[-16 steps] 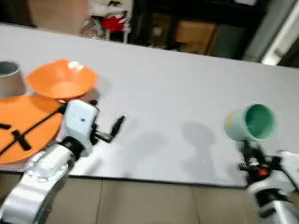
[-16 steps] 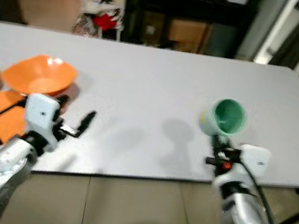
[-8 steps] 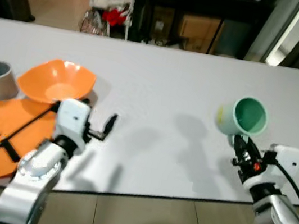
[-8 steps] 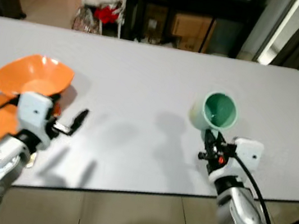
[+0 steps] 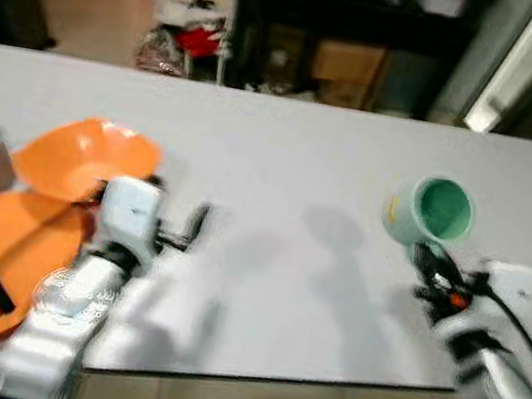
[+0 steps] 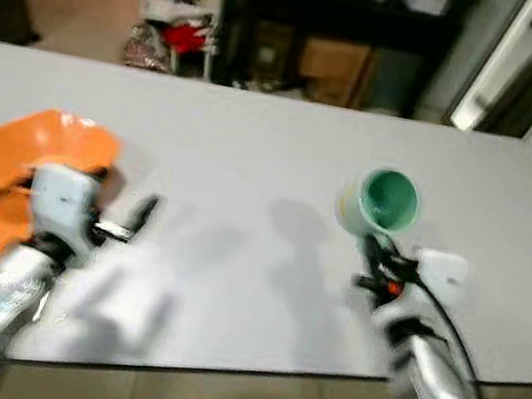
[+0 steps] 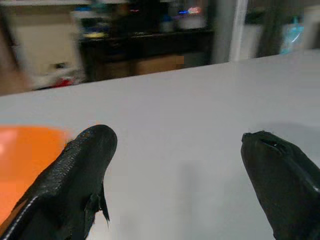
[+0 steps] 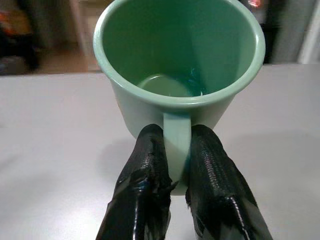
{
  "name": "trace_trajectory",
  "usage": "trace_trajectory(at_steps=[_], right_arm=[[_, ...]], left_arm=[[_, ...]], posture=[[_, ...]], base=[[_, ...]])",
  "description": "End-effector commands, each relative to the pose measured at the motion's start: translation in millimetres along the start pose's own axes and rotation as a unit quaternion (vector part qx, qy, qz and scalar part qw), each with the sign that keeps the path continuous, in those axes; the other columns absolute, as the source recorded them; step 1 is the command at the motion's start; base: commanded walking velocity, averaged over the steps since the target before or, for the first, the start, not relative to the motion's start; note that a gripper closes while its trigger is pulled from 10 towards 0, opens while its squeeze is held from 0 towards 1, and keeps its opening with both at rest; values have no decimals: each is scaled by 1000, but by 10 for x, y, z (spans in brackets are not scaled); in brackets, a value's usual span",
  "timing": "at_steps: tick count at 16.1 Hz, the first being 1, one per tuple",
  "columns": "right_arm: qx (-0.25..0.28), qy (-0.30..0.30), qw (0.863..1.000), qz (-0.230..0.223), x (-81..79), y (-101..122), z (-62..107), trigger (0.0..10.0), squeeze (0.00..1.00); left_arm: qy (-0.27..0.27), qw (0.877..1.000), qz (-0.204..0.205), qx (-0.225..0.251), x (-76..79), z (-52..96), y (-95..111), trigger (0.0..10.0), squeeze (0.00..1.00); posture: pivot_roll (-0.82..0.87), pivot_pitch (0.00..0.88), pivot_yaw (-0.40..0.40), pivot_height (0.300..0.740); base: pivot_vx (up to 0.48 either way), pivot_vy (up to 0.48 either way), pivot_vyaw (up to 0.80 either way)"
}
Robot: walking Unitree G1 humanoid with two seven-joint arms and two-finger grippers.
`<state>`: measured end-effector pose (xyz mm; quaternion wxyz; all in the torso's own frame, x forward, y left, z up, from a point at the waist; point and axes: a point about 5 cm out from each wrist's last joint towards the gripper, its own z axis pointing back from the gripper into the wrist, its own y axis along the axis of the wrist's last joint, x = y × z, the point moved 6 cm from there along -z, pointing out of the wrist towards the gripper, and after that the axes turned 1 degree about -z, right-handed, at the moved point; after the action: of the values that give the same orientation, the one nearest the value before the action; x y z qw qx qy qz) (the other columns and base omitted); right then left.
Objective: Setting the table
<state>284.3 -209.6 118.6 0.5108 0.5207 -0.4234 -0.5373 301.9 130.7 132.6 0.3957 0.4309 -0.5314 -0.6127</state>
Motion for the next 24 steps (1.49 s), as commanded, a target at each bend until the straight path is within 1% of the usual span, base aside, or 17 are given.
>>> trace_trajectory(at_steps=[1, 5, 8, 10, 11, 12, 14, 16, 18, 19, 20, 22, 23, 24], right_arm=[[9, 9, 1000, -3, -63, 54, -28, 10000, 0], [7, 9, 1000, -2, -60, 44, -35, 10000, 0], [5, 14, 1000, 2, -73, 45, -73, 10000, 0], [-8, 29, 999, 19, -107, 34, -179, 10000, 0], [-12, 34, 999, 23, -116, 32, -204, 10000, 0], [-19, 51, 998, 21, -156, 33, -255, 10000, 0], [-31, 101, 994, 24, -296, 83, -406, 10000, 0], [-71, 157, 984, 49, -430, 14, -524, 10000, 0], [-107, 219, 968, 62, -559, -32, -651, 10000, 0], [-121, 244, 959, 74, -596, -42, -694, 10000, 0], [-130, 258, 954, 73, -619, -50, -715, 10000, 0], [-148, 304, 938, 78, -698, -74, -778, 10000, 0], [-157, 313, 933, 83, -716, -108, -801, 10000, 0], [-178, 322, 925, 96, -740, -185, -864, 10000, 0]], left_arm=[[8, 1000, -11, 1, -79, 24, 25, 10000, 0], [6, 1000, -11, 1, -75, 23, 27, 10000, 0], [5, 1000, -12, 0, -77, 20, 26, 10000, 0], [3, 1000, -18, -4, -78, 17, 15, 10000, 0], [0, 1000, -20, -6, -74, 15, 12, 10000, 0], [-6, 1000, -23, -10, -63, 16, 2, 10000, 0], [-33, 999, -37, -21, -12, 32, -25, 10000, 0], [-68, 996, -47, -24, 46, 40, -14, 10000, 0], [-111, 992, -59, -22, 124, 58, 37, 10000, 0], [-122, 990, -68, -24, 136, 62, 52, 10000, 0], [-128, 989, -70, -25, 143, 67, 58, 10000, 0], [-169, 983, -67, -33, 223, 130, 65, 10000, 0], [-182, 980, -69, -38, 250, 157, 53, 10000, 0], [-205, 975, -72, -53, 300, 210, 10, 10000, 0]], posture=[[16, 0, -46, 740], [16, 0, -43, 740], [16, 0, -40, 740], [18, 0, -39, 740], [18, 0, -39, 740], [18, 0, -39, 740], [22, 0, -38, 740], [28, 0, -39, 740], [36, 0, -41, 740], [38, 0, -40, 740], [43, 0, -42, 740], [50, 0, -46, 740], [53, 0, -46, 740], [57, 0, -44, 740]], base=[[289, 0, 0], [290, 0, 0], [286, 0, 0], [142, 0, 0], [0, 0, 0], [0, 0, 0], [0, 0, 0], [0, 0, 0], [0, 0, 0], [0, 0, 0], [0, 0, 0], [0, 0, 0], [0, 0, 0], [0, 0, 0]])
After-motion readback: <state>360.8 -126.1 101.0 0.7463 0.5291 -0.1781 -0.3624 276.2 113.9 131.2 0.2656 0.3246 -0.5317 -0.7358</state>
